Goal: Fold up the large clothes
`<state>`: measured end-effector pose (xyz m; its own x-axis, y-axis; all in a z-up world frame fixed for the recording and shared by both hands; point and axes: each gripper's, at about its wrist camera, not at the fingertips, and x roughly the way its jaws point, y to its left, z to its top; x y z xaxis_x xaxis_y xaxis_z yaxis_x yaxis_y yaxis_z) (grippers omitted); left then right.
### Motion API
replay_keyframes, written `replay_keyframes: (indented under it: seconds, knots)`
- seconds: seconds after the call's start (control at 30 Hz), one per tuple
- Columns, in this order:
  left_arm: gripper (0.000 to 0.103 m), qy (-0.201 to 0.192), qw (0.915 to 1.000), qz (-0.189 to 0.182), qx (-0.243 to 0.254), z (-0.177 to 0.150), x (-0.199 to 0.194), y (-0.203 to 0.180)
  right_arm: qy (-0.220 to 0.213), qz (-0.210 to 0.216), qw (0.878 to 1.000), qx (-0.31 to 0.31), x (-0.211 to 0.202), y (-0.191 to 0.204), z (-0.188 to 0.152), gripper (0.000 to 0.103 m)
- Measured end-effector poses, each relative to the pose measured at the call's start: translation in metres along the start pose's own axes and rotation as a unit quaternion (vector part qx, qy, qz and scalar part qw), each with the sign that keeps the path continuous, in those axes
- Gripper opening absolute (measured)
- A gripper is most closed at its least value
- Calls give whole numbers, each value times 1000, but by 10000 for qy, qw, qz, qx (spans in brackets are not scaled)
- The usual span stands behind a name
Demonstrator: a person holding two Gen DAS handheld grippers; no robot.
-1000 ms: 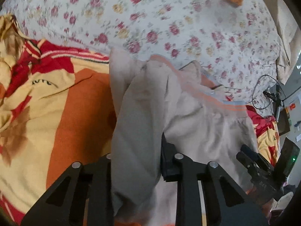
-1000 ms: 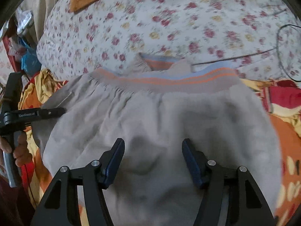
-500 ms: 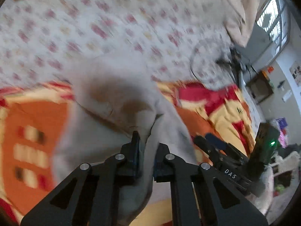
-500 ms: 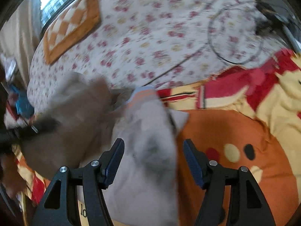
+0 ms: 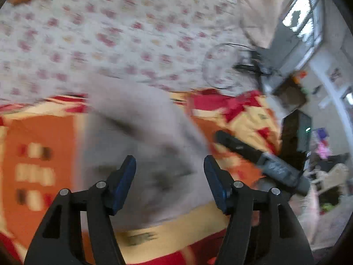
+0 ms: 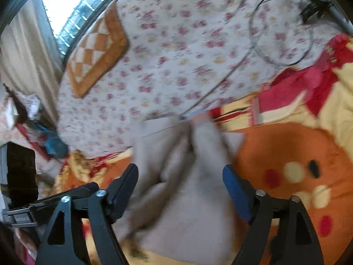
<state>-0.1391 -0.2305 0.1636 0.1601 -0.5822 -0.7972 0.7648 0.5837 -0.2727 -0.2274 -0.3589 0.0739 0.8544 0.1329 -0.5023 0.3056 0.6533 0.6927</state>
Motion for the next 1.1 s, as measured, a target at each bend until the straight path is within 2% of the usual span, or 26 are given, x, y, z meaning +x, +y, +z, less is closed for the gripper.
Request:
replay_keyframes:
  seconds: [0.07,0.17,0.2,0.3,0.33,0.37,0.43,0.47,0.53,0.63,0.73,0.77,0.8,0.87,0.93,1.0,1.07,1.1]
  knots:
    - [63,-106,9974,708,-56,-9,-9,28,244,203,9995,3,16,11,-1,86]
    - [63,166,9915,1277,-172,-26,2,59,645,29,9978,-116,50,25,-3,86]
    - [63,279,9896,1396,-226,-36,11,69,698,-9,9974,-152,59,28,-6,86]
    - [63,501,9887,1352,-411,-55,29,84,939,-98,9954,-137,93,33,-7,86]
    - [63,528,9887,1330,-447,-58,32,86,1056,-218,9941,-122,105,32,-9,83]
    - [63,529,9891,1304,-433,-60,33,84,1117,-356,9930,-115,114,31,-10,59]
    - [63,523,9899,1275,-319,-60,29,80,1021,-459,9933,-275,115,33,-8,19]
    - [63,503,9901,1284,-250,-60,25,76,827,-404,9952,-333,105,35,-5,12]
    - [63,357,9918,1228,-14,-59,16,65,486,-264,9973,-490,81,40,1,9]
    - [65,259,9931,1140,116,-59,17,55,207,-509,9966,-610,60,32,3,8]
    - [67,445,9915,1201,243,-68,36,50,478,-931,9940,-323,81,-3,2,9]
    - [67,464,9903,1273,300,-69,39,49,601,-976,9932,-207,86,-13,1,19]
    - [67,459,9887,1366,404,-71,37,47,671,-985,9929,-16,86,-23,0,24]
    - [67,412,9895,1299,485,-69,28,47,552,-992,9935,86,66,-27,4,40]
    - [67,287,9891,1355,491,-65,14,51,297,-1250,9916,-151,39,-13,9,41]
    - [67,161,9871,1526,465,-59,9,57,139,-1022,9931,-562,17,12,11,44]
    - [67,19,9845,1734,259,-52,4,68,183,-639,9927,-1002,7,41,5,53]
    - [67,17,9847,1738,90,-50,3,74,280,-487,9914,-1180,10,54,0,54]
